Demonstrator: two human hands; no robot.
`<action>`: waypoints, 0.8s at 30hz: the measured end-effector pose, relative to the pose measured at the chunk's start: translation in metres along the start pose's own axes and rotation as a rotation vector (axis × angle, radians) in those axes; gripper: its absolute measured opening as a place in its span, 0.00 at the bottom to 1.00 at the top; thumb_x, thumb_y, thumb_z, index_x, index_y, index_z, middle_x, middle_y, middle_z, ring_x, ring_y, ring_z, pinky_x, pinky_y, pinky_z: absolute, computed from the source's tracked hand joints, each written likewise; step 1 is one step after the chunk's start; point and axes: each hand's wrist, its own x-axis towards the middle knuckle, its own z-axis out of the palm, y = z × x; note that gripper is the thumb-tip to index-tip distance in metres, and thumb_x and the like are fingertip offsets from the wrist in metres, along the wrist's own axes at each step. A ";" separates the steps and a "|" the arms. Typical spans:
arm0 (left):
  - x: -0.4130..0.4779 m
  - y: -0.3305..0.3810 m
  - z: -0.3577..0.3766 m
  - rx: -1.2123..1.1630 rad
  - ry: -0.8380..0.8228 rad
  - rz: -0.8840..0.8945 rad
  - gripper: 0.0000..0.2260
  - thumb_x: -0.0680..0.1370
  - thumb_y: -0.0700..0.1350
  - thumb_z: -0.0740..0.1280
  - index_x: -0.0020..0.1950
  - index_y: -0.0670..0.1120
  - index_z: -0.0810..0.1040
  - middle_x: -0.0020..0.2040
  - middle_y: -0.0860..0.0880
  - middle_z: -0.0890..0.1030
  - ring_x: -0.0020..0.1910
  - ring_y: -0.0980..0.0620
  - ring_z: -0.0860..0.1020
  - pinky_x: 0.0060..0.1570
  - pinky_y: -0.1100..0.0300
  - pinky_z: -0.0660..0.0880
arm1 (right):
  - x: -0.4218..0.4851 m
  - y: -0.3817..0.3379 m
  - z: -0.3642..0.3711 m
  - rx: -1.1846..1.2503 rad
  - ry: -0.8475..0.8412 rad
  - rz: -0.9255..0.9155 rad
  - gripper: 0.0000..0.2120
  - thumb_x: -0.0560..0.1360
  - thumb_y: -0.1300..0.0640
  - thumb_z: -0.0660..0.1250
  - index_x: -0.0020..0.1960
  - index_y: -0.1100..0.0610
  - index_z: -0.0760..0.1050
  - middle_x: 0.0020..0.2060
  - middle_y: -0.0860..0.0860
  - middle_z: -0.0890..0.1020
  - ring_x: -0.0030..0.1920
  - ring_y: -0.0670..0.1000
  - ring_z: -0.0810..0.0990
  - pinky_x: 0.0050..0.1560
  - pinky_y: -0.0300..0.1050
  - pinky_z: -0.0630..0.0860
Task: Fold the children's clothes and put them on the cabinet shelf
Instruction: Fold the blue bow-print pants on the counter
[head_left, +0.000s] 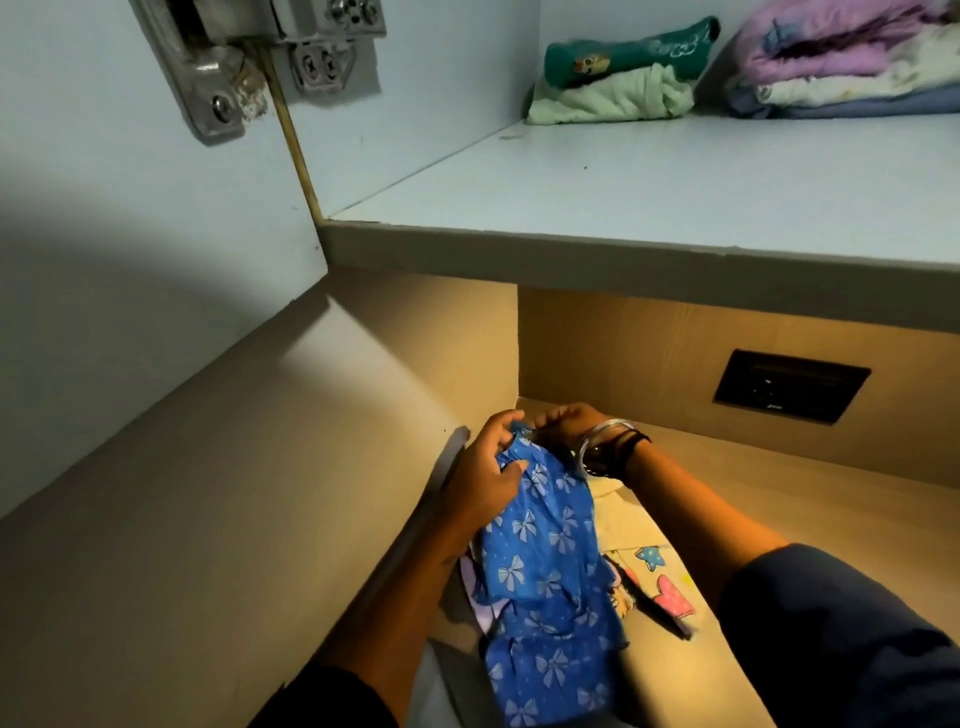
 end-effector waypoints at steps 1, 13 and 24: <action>-0.001 0.010 -0.003 -0.032 -0.017 0.029 0.25 0.76 0.36 0.65 0.68 0.59 0.67 0.55 0.50 0.76 0.58 0.50 0.78 0.54 0.48 0.80 | -0.011 -0.003 -0.009 0.119 -0.012 -0.016 0.03 0.73 0.67 0.69 0.43 0.62 0.81 0.35 0.53 0.82 0.40 0.53 0.79 0.45 0.46 0.77; -0.056 0.131 -0.032 0.171 -0.185 0.134 0.12 0.67 0.51 0.79 0.41 0.47 0.81 0.38 0.49 0.85 0.35 0.56 0.83 0.38 0.54 0.80 | -0.228 -0.004 -0.086 0.412 0.172 -0.393 0.05 0.75 0.60 0.63 0.49 0.59 0.75 0.43 0.54 0.80 0.43 0.51 0.80 0.45 0.46 0.78; -0.157 0.245 -0.012 0.306 -0.022 0.118 0.13 0.72 0.50 0.73 0.34 0.46 0.74 0.33 0.46 0.80 0.29 0.51 0.76 0.27 0.62 0.68 | -0.374 0.009 -0.091 0.244 0.676 -0.557 0.07 0.77 0.62 0.63 0.40 0.55 0.71 0.38 0.57 0.78 0.39 0.52 0.75 0.42 0.51 0.72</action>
